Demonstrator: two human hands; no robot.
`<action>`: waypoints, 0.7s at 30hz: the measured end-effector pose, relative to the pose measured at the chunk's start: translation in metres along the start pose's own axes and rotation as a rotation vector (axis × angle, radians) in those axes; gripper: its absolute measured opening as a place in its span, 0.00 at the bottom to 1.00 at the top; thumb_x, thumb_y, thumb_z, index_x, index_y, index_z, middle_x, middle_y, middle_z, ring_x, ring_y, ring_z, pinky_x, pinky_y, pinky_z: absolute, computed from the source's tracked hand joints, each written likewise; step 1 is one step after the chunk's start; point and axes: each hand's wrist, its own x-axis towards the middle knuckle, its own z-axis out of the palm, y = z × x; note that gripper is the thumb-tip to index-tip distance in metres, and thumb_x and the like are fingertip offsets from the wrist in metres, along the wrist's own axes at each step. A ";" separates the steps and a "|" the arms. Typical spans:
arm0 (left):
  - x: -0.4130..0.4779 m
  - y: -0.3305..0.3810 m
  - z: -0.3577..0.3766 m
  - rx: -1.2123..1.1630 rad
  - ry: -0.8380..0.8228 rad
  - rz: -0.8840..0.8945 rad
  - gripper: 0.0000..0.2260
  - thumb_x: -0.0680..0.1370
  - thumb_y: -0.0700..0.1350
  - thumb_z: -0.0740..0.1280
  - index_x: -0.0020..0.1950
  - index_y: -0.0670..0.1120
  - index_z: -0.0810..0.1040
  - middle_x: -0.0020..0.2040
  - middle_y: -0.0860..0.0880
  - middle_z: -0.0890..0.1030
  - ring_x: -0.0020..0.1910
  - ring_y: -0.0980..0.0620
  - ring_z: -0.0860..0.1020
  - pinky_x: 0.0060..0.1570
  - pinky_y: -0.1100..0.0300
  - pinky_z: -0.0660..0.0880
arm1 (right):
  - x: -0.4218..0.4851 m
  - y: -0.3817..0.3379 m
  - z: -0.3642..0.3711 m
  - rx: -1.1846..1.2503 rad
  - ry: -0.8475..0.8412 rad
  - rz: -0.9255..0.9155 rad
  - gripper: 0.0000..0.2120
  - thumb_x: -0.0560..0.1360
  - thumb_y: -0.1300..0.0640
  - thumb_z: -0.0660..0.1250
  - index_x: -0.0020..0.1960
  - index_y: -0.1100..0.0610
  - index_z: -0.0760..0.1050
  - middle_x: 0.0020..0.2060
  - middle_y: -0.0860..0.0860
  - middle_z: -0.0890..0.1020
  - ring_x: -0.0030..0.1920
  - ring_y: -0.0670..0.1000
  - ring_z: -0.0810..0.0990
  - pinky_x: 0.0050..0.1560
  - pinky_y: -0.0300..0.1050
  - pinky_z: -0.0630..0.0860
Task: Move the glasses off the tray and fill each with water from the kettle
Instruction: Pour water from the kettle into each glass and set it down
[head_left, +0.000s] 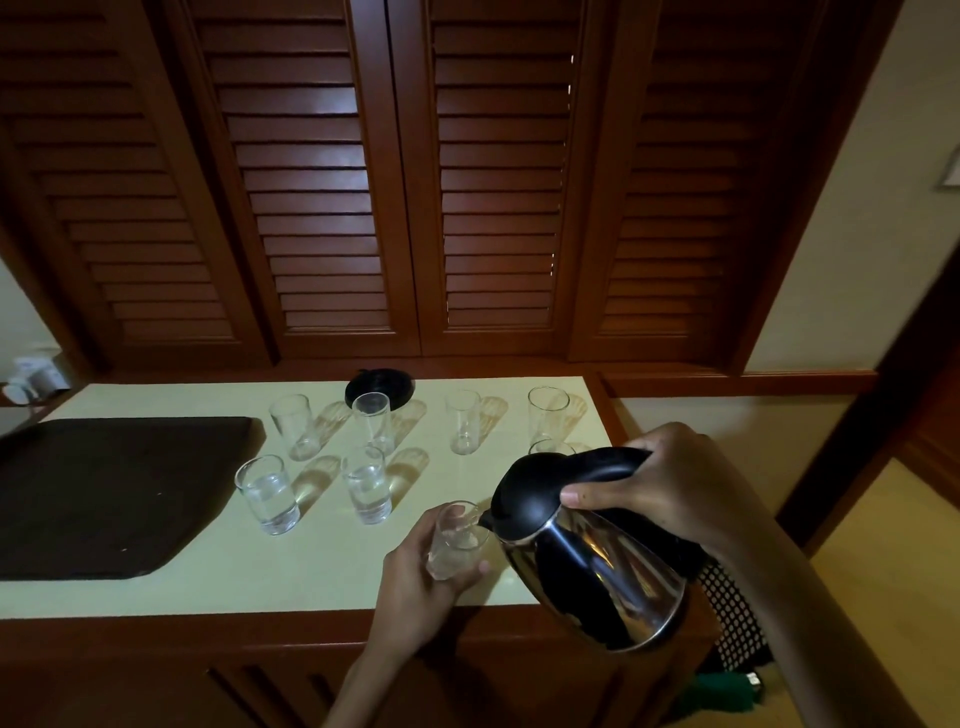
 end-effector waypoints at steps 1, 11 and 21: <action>0.000 0.000 0.000 0.002 0.000 0.002 0.24 0.69 0.45 0.83 0.60 0.58 0.79 0.52 0.64 0.86 0.51 0.62 0.84 0.49 0.66 0.80 | 0.000 -0.001 0.000 0.002 -0.001 0.001 0.42 0.50 0.26 0.73 0.43 0.64 0.84 0.34 0.55 0.88 0.35 0.56 0.87 0.43 0.51 0.85; 0.004 -0.005 0.002 -0.037 -0.008 -0.008 0.24 0.68 0.46 0.83 0.60 0.58 0.79 0.54 0.64 0.85 0.54 0.63 0.83 0.52 0.68 0.79 | 0.005 0.005 0.003 0.046 -0.025 0.046 0.51 0.42 0.19 0.67 0.49 0.58 0.84 0.35 0.48 0.87 0.35 0.48 0.87 0.45 0.48 0.86; 0.022 -0.012 0.010 -0.145 -0.006 -0.067 0.24 0.69 0.38 0.82 0.61 0.53 0.80 0.54 0.56 0.87 0.54 0.58 0.85 0.48 0.69 0.79 | -0.003 0.026 0.010 0.266 0.032 0.186 0.30 0.52 0.35 0.76 0.42 0.58 0.85 0.33 0.49 0.89 0.34 0.52 0.89 0.45 0.53 0.87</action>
